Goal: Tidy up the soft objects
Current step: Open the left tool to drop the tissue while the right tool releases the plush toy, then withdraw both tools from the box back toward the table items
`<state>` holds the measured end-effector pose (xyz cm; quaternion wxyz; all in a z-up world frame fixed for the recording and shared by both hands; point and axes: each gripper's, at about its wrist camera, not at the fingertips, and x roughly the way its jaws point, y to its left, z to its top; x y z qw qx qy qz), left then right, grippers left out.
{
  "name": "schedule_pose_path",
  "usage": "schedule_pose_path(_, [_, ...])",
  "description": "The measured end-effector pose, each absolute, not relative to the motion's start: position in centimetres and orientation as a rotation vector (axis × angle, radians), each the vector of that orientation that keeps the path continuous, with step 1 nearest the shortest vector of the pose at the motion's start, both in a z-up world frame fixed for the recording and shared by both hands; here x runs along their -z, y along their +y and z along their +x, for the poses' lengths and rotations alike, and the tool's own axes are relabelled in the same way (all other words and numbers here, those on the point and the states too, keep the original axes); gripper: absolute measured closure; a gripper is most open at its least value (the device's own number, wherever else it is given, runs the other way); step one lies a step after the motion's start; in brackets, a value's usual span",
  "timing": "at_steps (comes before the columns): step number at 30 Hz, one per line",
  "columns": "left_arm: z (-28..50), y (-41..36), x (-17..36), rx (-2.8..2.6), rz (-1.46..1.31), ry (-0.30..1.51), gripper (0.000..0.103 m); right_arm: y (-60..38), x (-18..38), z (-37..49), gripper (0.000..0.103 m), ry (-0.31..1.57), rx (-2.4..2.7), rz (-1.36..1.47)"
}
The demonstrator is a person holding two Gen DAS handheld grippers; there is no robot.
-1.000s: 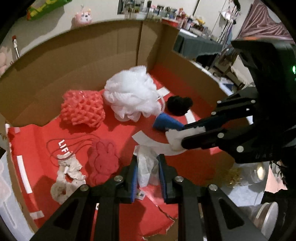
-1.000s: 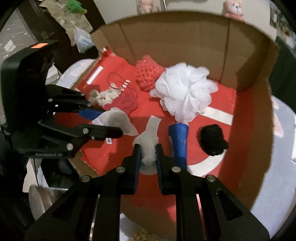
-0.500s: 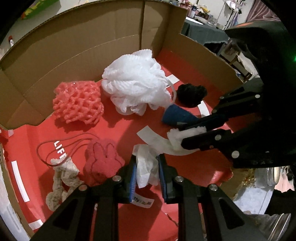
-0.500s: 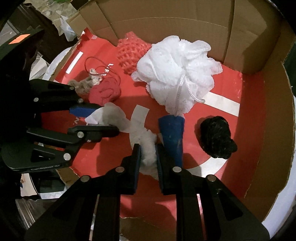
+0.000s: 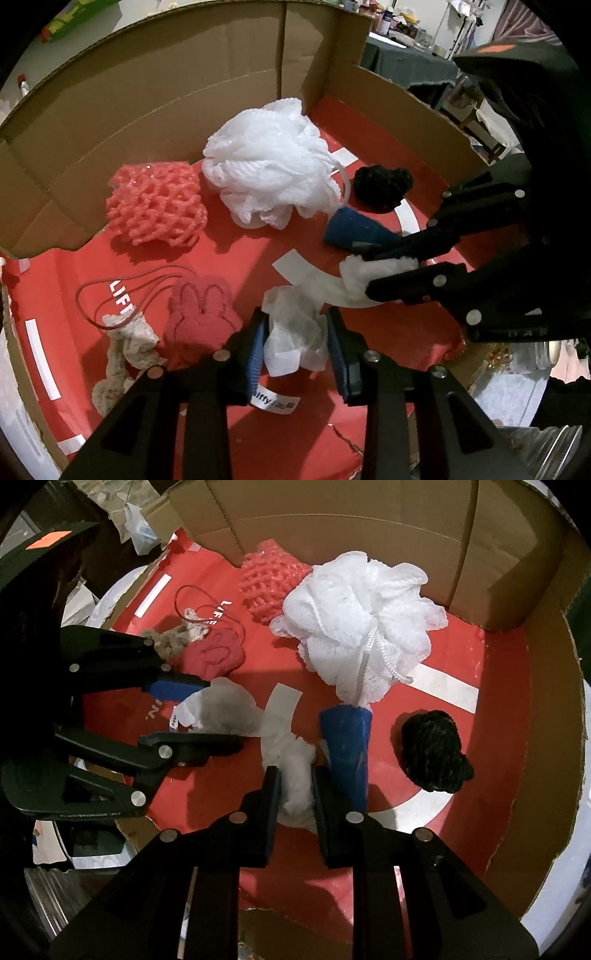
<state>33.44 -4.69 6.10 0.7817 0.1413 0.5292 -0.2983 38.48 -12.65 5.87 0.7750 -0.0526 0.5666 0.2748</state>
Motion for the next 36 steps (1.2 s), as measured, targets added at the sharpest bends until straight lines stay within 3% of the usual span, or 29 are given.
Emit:
schedule_pose_path(3, [33.2, -4.5, -6.5, 0.645, 0.301, 1.13, 0.059, -12.4, -5.8, 38.1, 0.085, 1.226, -0.596, -0.116])
schedule_pose_path(19, [31.3, -2.1, -9.9, 0.612, 0.216, 1.057, 0.057, -12.9, -6.7, 37.4, 0.078, 1.206, -0.575, -0.105])
schedule_pose_path(29, [25.9, 0.7, -14.8, 0.584, 0.108, 0.912, 0.035, -14.2, -11.0, 33.9, 0.078, 1.1, -0.522, -0.112])
schedule_pose_path(36, [20.2, 1.7, -18.0, 0.56, 0.037, 0.773, 0.026, -15.3, -14.9, 28.7, 0.078, 0.987, -0.513, -0.077])
